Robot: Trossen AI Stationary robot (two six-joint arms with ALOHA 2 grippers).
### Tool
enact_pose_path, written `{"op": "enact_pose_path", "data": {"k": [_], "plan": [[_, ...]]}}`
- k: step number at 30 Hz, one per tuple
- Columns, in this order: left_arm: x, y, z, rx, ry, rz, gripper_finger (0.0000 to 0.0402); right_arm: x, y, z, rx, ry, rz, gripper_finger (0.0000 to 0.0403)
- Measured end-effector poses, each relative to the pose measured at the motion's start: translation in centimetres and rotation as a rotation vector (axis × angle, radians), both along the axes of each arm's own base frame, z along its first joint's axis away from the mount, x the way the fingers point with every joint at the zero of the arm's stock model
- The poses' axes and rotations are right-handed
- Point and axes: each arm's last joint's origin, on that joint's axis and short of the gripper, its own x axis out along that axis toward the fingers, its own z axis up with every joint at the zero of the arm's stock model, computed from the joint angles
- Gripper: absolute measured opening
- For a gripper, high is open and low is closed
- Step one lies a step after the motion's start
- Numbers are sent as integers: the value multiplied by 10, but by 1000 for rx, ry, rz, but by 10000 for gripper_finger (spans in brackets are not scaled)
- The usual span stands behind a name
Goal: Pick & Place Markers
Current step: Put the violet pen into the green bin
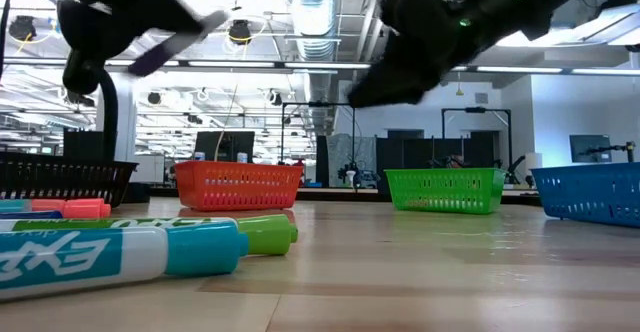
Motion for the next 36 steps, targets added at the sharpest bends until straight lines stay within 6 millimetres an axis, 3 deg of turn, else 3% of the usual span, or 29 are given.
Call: {"op": "enact_pose_path", "data": {"k": [4,10,20,29,36], "plan": [[15,16,19,43,-118,37,33,20,14,-3,-53,-154,128,170],[35,34,21,53,-162,59,37,43,30,-5,-96,-320,189,183],[52,40,13,68,-192,55,40,68,38,-15,-82,-331,222,166],[57,40,5,77,-176,60,42,71,39,-16,-81,-330,225,146],[56,40,8,73,-185,62,44,71,39,-19,-83,-307,227,84]]}}
